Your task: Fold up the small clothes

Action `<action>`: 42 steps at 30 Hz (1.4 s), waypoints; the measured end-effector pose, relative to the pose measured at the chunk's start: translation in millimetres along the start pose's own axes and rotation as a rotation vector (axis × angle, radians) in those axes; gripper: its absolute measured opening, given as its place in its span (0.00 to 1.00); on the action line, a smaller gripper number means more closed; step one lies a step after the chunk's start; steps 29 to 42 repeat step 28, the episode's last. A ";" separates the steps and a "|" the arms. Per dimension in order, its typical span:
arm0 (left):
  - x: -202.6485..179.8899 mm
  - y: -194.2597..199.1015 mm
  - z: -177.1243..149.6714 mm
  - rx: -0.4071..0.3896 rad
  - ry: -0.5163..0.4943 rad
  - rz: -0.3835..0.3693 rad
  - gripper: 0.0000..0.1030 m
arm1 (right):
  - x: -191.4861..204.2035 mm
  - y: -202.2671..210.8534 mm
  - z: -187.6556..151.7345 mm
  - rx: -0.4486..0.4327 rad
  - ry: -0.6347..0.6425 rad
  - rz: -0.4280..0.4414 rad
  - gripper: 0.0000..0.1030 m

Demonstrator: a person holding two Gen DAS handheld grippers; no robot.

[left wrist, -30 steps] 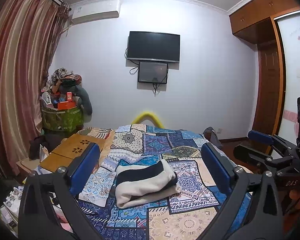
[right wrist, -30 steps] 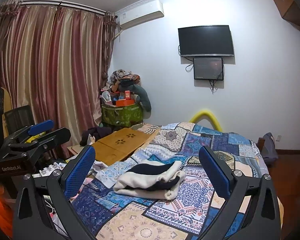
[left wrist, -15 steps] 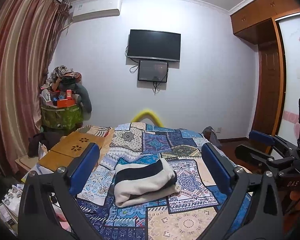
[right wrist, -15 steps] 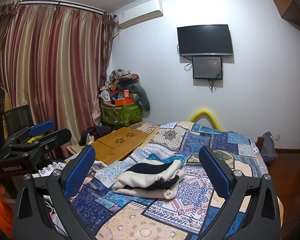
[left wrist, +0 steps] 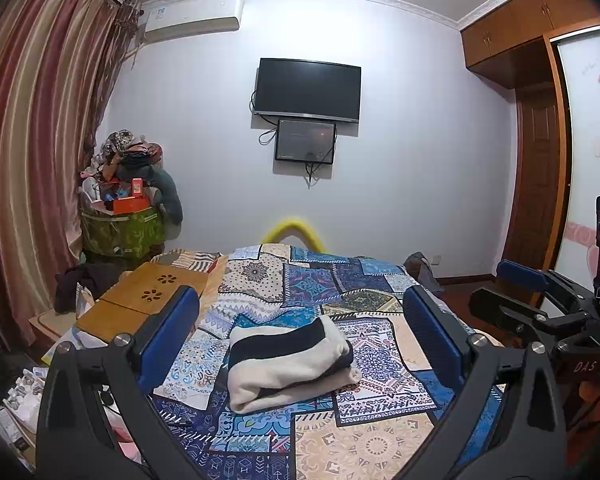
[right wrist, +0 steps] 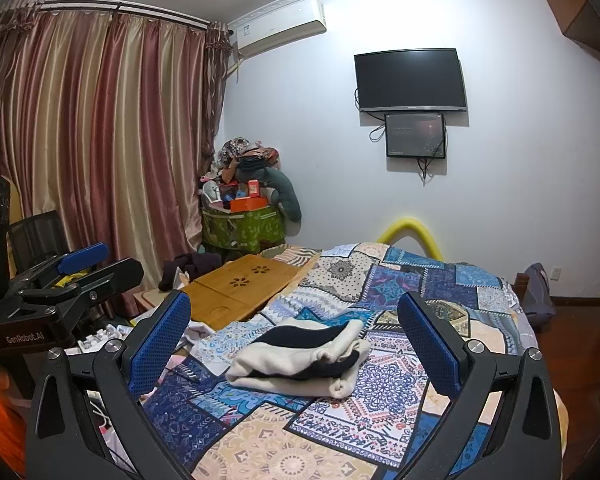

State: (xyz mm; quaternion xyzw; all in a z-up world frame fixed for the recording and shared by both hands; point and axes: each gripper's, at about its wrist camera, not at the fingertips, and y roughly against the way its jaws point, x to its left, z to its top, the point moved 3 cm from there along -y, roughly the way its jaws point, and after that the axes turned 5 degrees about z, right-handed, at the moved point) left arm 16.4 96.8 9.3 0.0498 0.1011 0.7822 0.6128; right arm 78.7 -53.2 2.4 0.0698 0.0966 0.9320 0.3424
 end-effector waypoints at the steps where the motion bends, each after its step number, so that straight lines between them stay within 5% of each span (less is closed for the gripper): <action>1: -0.3 0.2 -0.5 0.000 0.000 0.001 1.00 | -0.1 0.3 0.4 0.000 0.000 0.000 1.00; 42: -1.9 -5.3 -1.5 0.035 0.000 -0.042 1.00 | -2.5 1.2 2.3 0.003 -0.013 -0.004 1.00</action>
